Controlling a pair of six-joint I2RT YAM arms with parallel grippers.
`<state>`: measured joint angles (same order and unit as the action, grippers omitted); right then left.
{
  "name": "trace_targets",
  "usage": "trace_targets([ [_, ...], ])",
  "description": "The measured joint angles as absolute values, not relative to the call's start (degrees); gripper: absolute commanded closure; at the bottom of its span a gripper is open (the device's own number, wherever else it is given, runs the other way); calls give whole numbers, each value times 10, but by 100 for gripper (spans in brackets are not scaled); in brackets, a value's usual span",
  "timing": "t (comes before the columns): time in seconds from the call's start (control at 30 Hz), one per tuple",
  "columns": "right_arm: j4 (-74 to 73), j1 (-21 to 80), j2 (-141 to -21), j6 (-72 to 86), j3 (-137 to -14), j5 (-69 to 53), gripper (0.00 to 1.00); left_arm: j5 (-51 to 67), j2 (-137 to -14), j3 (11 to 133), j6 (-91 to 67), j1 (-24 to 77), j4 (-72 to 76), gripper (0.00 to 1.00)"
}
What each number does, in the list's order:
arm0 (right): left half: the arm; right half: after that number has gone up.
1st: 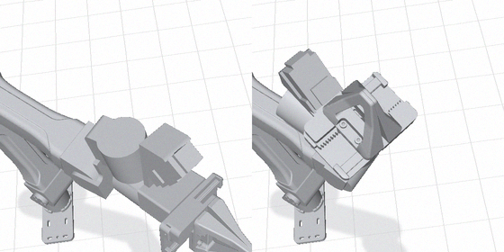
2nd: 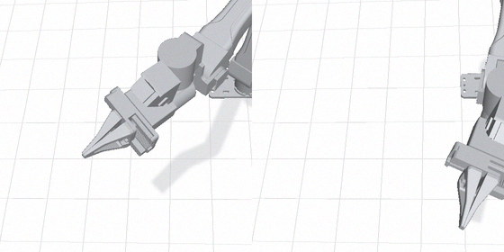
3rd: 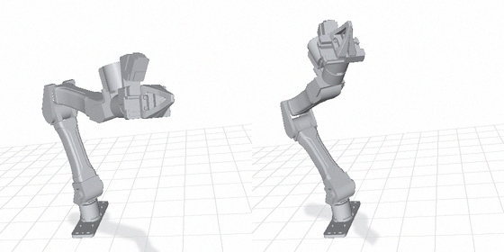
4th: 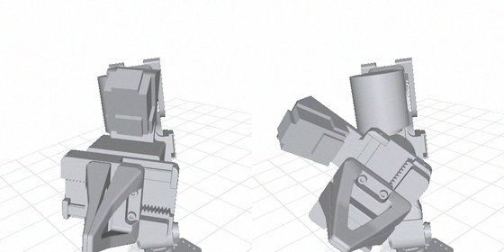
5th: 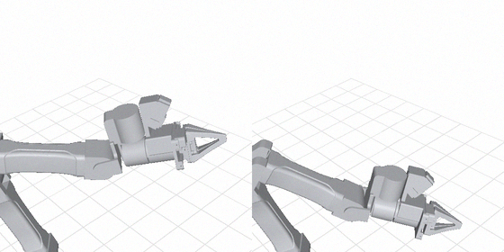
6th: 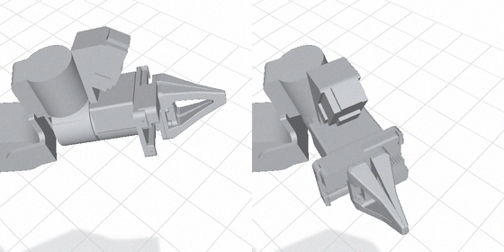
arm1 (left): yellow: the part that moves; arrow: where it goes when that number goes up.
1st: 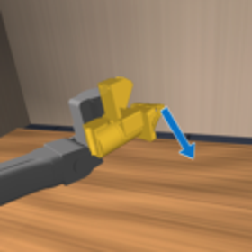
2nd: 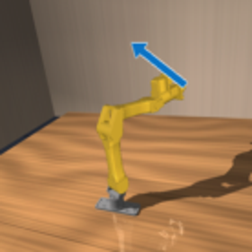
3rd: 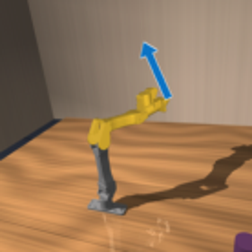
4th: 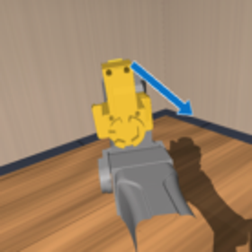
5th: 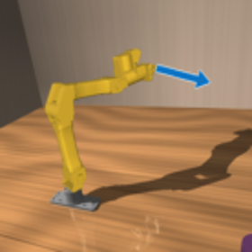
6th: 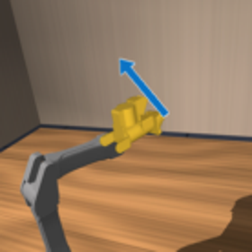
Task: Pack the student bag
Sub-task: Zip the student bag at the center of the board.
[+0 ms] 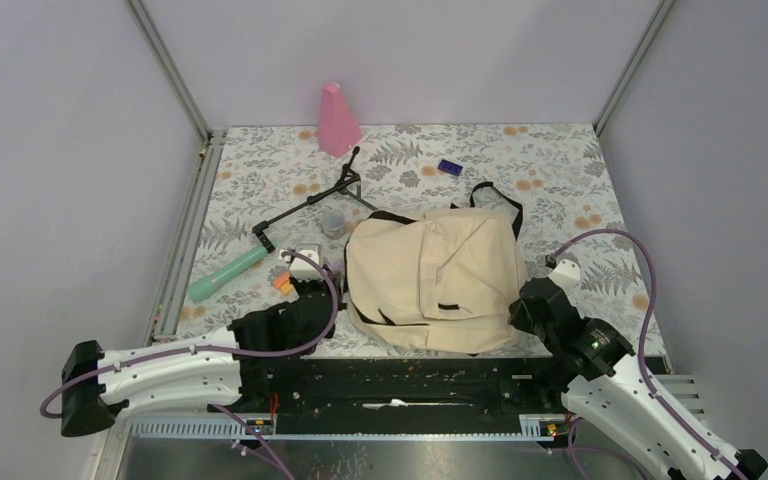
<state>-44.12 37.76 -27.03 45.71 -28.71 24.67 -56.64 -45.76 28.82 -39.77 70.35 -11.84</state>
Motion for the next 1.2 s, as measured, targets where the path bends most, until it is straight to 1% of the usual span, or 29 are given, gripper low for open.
trace_targets([
  [0.03,-442,378,-270,457,-287,247,100,-554,-449,286,-383,695,-109,97],
  [0.07,-442,378,-270,457,-287,248,100,-536,-442,285,-369,689,-98,88],
  [0.1,-442,378,-270,457,-287,249,100,-519,-441,286,-361,688,-88,78],
  [0.13,-443,378,-270,457,-287,250,99,-501,-441,287,-356,688,-82,73],
  [0.23,-444,378,-270,457,-287,255,98,-441,-469,310,-367,688,-83,64],
  [0.27,-444,378,-270,457,-287,256,98,-420,-487,323,-380,689,-84,59],
  [0.37,-444,378,-269,458,-287,260,98,-376,-532,347,-426,696,-85,53],
  [0.43,-444,378,-266,459,-287,259,97,-360,-552,350,-459,707,-90,47],
  [0.47,-444,378,-265,459,-287,259,97,-356,-560,351,-475,713,-95,45],
  [0.6,-441,378,-259,459,-283,258,97,-351,-581,364,-532,725,-135,41],
  [0.7,-437,378,-259,459,-280,258,97,-355,-594,384,-569,729,-167,41],
  [0.77,-433,378,-259,459,-276,258,97,-356,-604,393,-596,732,-180,43],
  [0.83,-429,377,-258,459,-271,258,97,-355,-610,394,-612,734,-184,46],
  [1.1,-420,377,-245,459,-255,258,97,-346,-643,392,-677,734,-204,50],
  [1.2,-414,377,-242,459,-250,255,97,-341,-660,392,-691,735,-209,54],
])
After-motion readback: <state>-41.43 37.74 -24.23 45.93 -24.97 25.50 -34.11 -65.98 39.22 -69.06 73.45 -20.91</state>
